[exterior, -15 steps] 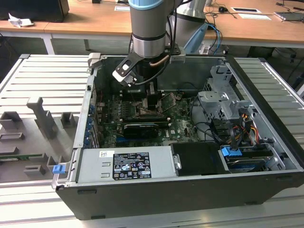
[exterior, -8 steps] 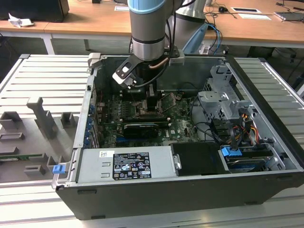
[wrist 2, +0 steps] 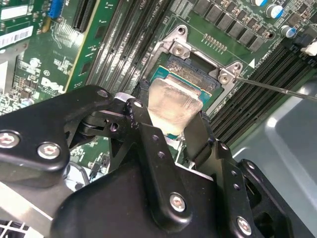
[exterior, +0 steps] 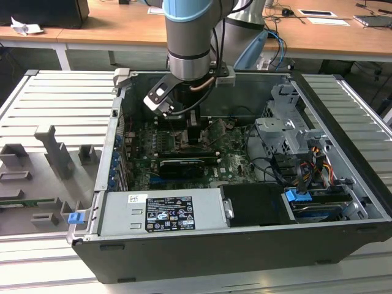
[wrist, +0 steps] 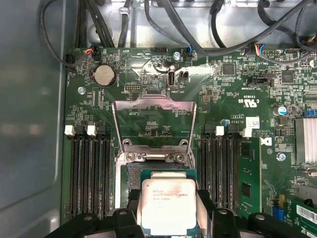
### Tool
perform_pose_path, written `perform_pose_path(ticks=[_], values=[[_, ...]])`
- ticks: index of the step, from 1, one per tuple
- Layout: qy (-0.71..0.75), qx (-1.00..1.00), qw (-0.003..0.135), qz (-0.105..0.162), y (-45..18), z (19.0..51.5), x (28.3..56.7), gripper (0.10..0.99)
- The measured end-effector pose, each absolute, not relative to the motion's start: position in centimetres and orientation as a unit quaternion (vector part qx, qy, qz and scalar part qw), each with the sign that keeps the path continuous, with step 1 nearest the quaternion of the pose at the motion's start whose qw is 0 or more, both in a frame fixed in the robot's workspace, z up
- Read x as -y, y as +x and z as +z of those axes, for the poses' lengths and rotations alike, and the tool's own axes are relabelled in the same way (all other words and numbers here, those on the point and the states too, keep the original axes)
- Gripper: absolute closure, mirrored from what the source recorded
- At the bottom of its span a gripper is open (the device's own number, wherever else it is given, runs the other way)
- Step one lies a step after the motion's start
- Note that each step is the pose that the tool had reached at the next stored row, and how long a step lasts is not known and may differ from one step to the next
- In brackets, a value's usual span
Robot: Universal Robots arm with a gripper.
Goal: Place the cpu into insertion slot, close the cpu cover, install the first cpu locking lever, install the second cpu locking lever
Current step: 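Place the cpu into insertion slot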
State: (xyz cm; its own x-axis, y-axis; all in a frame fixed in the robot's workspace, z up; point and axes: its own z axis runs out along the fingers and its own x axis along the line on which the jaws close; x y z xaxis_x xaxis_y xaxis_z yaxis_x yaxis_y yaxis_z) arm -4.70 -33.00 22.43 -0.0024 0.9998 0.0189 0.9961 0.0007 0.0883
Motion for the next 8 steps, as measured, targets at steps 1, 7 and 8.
perform_pose_path(ticks=[1,7,8], values=[[0.706,-0.707,0.025,0.038,-4.80,22.29,32.91,0.557],[0.708,-0.705,0.025,0.038,-4.93,21.53,32.49,0.557],[0.709,-0.704,0.025,0.038,-4.93,21.46,32.43,0.557]])
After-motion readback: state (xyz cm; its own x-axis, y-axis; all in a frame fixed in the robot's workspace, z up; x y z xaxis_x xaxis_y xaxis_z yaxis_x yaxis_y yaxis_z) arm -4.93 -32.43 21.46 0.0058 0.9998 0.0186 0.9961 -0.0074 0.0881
